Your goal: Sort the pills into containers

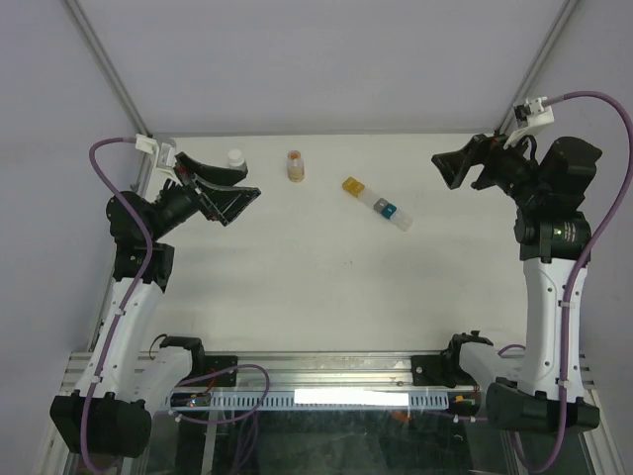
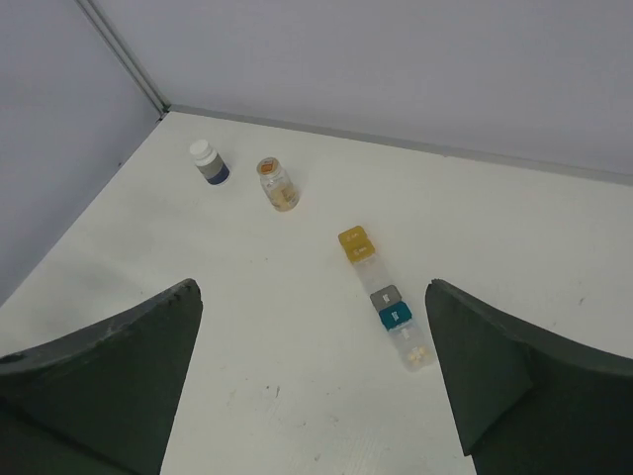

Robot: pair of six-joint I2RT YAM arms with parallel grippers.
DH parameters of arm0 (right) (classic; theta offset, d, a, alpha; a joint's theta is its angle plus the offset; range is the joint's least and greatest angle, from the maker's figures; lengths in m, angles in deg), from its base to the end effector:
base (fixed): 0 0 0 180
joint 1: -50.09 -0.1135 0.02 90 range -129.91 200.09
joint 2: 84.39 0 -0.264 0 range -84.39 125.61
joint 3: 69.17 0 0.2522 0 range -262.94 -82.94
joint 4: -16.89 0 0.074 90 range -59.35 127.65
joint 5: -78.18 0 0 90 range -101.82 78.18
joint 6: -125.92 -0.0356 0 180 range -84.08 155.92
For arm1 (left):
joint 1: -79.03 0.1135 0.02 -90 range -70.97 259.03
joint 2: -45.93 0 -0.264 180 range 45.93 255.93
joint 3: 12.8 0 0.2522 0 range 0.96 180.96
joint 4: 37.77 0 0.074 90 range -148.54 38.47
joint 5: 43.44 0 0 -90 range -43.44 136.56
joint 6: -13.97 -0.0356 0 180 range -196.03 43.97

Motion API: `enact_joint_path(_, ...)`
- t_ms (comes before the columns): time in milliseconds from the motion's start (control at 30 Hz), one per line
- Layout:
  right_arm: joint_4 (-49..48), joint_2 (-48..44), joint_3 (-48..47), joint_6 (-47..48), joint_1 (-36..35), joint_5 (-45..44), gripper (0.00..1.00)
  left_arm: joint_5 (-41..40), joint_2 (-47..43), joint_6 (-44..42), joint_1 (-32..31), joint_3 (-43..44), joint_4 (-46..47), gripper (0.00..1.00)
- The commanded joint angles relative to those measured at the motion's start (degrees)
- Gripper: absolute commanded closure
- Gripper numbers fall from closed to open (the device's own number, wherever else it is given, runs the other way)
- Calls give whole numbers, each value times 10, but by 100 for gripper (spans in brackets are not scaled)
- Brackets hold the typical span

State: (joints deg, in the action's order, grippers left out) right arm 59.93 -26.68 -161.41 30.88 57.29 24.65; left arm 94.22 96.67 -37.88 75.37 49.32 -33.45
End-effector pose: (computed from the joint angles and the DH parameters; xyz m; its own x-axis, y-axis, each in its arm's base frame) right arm 0.1894 -0.0026 0.4644 -0.1886 0.0950 -0.9774 -0.4677 0.8665 0.1745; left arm 0.1924 -0.0387 0.3942 -0.2529 -0.4007 -0.8806 0.7591 0.4822 -0.4374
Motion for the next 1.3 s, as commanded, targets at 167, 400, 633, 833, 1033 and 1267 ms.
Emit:
enact_joint_path(167, -86, 7, 35, 6, 1, 66, 1, -3, 0, -7, 2, -17, 20, 1)
enact_joint_path(400, -162, 31, 122, 98, 2, 229, 1, -18, 7, -42, 2, -40, -10, 1)
enact_joint_path(633, -47, 155, 124, 358, -95, 122, 1, -76, -9, -129, 3, -71, -96, 1)
enact_joint_path(833, 14, 322, 32, 397, -176, -73, 2, -116, -23, -163, 3, -78, -133, 1)
enact_joint_path(1033, 53, 454, -50, 369, -200, -191, 9, -138, -28, -174, 5, -84, -147, 1)
enact_joint_path(1267, 50, 508, -48, 385, -203, -220, 16, -130, -14, -169, 9, -83, -148, 1)
